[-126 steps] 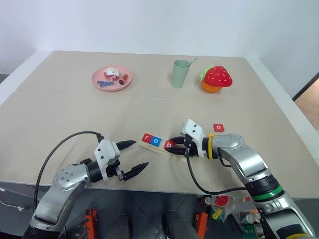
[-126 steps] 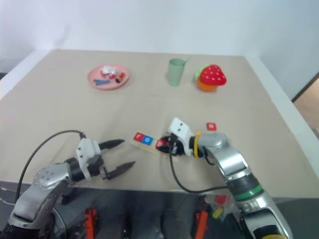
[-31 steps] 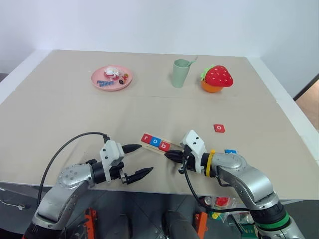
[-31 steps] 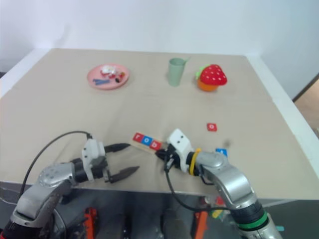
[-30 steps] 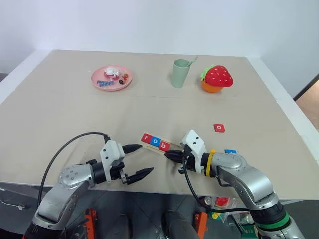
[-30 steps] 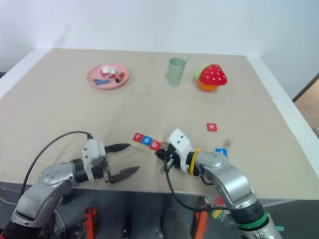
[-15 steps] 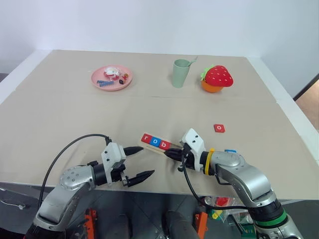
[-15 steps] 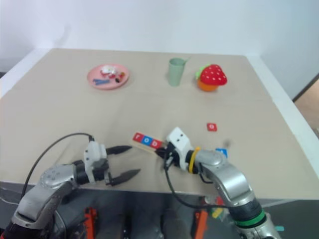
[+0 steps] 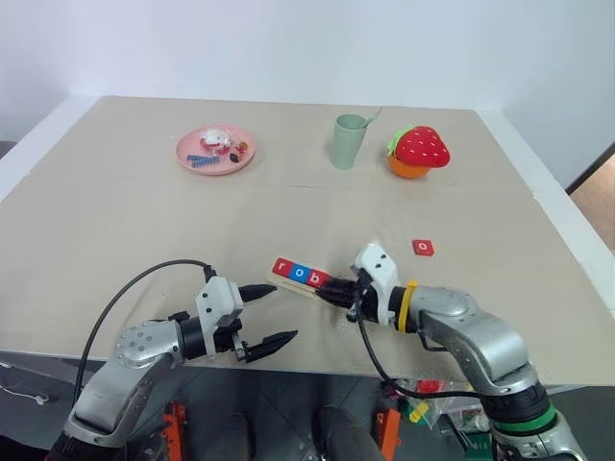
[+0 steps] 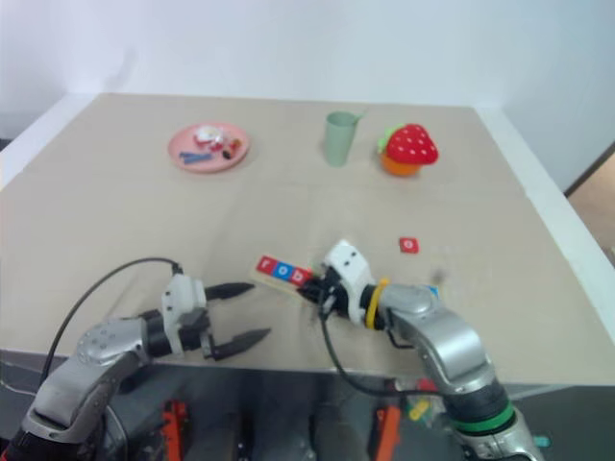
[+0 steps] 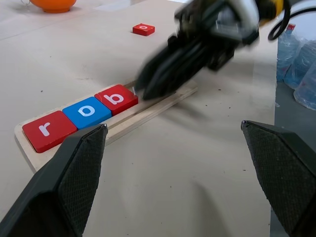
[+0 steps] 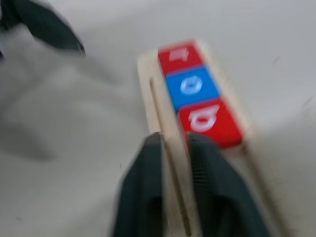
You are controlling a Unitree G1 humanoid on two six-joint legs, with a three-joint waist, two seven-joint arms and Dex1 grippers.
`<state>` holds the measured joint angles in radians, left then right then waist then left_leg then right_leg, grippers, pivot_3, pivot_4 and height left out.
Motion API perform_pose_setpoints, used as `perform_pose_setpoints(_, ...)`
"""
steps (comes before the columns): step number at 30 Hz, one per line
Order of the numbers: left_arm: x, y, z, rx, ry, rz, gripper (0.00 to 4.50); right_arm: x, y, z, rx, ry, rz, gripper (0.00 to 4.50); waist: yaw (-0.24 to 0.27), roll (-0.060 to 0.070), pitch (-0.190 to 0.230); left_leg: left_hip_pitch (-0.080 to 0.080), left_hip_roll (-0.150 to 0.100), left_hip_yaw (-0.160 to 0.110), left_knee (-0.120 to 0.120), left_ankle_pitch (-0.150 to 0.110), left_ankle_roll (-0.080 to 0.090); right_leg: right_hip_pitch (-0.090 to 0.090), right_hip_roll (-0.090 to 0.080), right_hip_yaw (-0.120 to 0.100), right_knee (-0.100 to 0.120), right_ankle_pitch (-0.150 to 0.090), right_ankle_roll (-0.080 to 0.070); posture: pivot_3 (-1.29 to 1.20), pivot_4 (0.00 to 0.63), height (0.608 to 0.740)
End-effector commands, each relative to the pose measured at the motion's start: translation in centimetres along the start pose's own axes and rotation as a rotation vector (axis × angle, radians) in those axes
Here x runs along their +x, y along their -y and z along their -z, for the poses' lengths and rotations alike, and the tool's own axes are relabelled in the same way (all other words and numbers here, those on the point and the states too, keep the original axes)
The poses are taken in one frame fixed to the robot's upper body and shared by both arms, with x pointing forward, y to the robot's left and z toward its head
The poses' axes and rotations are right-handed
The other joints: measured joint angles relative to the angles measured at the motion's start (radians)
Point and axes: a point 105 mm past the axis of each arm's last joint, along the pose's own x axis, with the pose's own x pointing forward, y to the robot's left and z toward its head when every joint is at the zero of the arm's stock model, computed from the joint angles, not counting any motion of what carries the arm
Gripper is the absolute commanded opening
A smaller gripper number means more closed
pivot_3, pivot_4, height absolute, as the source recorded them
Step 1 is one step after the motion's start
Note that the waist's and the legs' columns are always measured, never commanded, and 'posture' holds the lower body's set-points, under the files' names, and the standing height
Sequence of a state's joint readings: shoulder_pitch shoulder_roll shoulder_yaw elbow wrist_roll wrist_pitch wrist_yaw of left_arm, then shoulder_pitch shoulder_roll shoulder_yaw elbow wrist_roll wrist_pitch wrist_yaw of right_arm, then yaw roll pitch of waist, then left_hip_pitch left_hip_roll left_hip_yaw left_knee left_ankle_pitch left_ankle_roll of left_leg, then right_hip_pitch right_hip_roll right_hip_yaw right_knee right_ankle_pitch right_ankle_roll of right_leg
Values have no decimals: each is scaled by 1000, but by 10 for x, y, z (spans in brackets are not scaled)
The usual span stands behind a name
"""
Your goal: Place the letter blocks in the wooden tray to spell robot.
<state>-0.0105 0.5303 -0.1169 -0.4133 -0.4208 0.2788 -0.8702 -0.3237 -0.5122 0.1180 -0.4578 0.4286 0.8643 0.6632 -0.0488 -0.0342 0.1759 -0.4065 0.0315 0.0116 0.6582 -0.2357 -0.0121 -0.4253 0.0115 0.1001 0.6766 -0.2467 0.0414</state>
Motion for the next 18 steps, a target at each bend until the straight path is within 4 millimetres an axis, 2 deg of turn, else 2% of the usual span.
perform_pose_setpoints(1,-1,1,-18,63,49,16,4500,-22,9,-37,-31,114,65,2329,0,0,0,0,0,0,0,0,0,0,0,0,0,0,0,0,150,740)
perform_pose_setpoints(5,2,8,-21,70,50,82,4500,-44,33,-51,40,189,230,3706,0,0,0,0,0,0,0,0,0,0,0,0,0,0,0,0,150,740)
perform_pose_setpoints(7,3,10,-22,74,47,111,4500,-53,56,-50,108,225,404,4444,0,0,0,0,0,0,0,0,0,0,0,-1,0,0,0,0,150,740)
perform_pose_setpoints(11,6,10,-24,85,48,134,4500,-63,83,-44,108,246,669,4483,-1,0,0,0,0,0,-1,0,0,0,0,0,0,0,0,0,150,740)
perform_pose_setpoints(14,8,9,-25,88,52,137,4500,-73,112,-23,134,195,887,4483,-1,0,0,0,0,1,-1,0,0,0,0,1,0,0,0,0,150,740)
perform_pose_setpoints(18,10,8,-26,93,59,145,4500,-72,126,-3,176,142,966,4483,-1,1,0,0,-1,3,-1,0,0,-1,-1,3,0,0,0,0,150,740)
